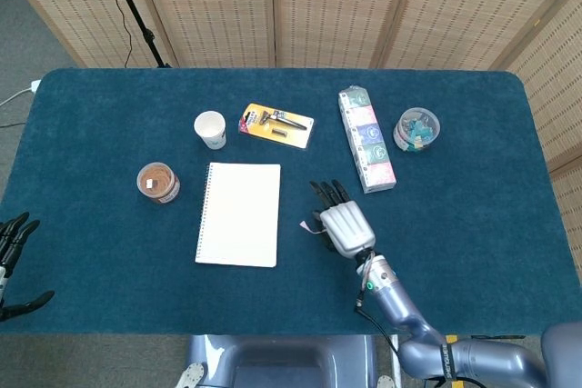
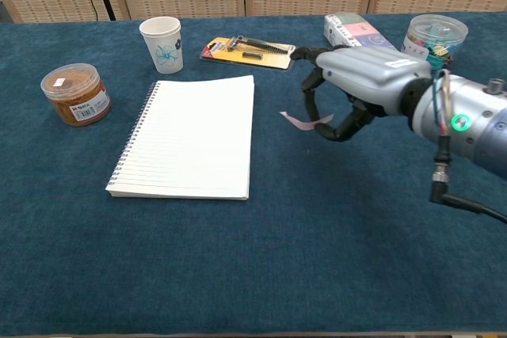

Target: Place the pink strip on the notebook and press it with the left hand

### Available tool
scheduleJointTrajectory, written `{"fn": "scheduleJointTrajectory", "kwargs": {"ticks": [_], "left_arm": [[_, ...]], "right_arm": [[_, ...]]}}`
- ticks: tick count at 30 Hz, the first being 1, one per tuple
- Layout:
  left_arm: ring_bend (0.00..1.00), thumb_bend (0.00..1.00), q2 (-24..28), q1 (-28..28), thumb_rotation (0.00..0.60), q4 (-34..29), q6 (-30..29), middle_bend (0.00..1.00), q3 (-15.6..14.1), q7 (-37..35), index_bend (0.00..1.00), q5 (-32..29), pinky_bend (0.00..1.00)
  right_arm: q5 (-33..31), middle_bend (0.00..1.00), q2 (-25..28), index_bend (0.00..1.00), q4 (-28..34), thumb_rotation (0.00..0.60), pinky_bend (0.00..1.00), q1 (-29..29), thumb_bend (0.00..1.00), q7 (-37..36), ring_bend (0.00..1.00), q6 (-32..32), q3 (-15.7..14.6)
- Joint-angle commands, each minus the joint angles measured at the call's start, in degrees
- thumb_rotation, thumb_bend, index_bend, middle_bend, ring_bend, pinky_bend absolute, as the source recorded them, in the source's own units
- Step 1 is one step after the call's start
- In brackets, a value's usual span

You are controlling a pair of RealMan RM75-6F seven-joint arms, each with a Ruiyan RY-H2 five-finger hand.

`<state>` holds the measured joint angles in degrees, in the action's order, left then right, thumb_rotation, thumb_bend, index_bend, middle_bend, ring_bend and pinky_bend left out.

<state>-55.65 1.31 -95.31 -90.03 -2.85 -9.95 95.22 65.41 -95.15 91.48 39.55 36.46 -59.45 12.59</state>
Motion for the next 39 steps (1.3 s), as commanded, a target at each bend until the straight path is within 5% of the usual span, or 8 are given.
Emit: {"fn": "scheduleJointTrajectory", "kwargs": {"ticks": [1, 10, 20, 39], "left_arm": [[0.00, 0.00, -0.01, 0.33, 0.600, -0.30, 0.67, 0.00, 0.17, 0.42, 0.00, -0.51, 0.00], [0.00, 0.00, 0.37, 1.23, 0.600, -0.86, 2.84, 0.00, 0.49, 0.47, 0.00, -2.03, 0.00], [0.00, 0.00, 1.23, 2.26, 0.600, -1.29, 5.08, 0.00, 0.42, -0.67, 0.00, -2.83, 0.00], [0.00, 0.00, 2.02, 2.17, 0.600, -0.81, 4.71, 0.00, 0.35, -3.11, 0.00, -2.87, 0.00]], "right_arm": [[-5.47, 0.00, -3.54, 0.59, -0.67, 0.600, 0.00, 3.74, 0.51, 4.15, 0.00, 2.00, 2.82], [-10.27, 0.00, -8.78, 0.60, -3.58, 0.600, 0.00, 9.59, 0.52, 8.84, 0.00, 2.45, 4.75], [-7.62, 0.00, -14.60, 0.61, -13.33, 0.600, 0.00, 13.80, 0.55, 9.03, 0.00, 2.11, 3.30], [-5.74, 0.00, -22.20, 0.62, -21.21, 0.600, 0.00, 17.97, 0.55, 13.20, 0.00, 0.36, 2.62]]}}
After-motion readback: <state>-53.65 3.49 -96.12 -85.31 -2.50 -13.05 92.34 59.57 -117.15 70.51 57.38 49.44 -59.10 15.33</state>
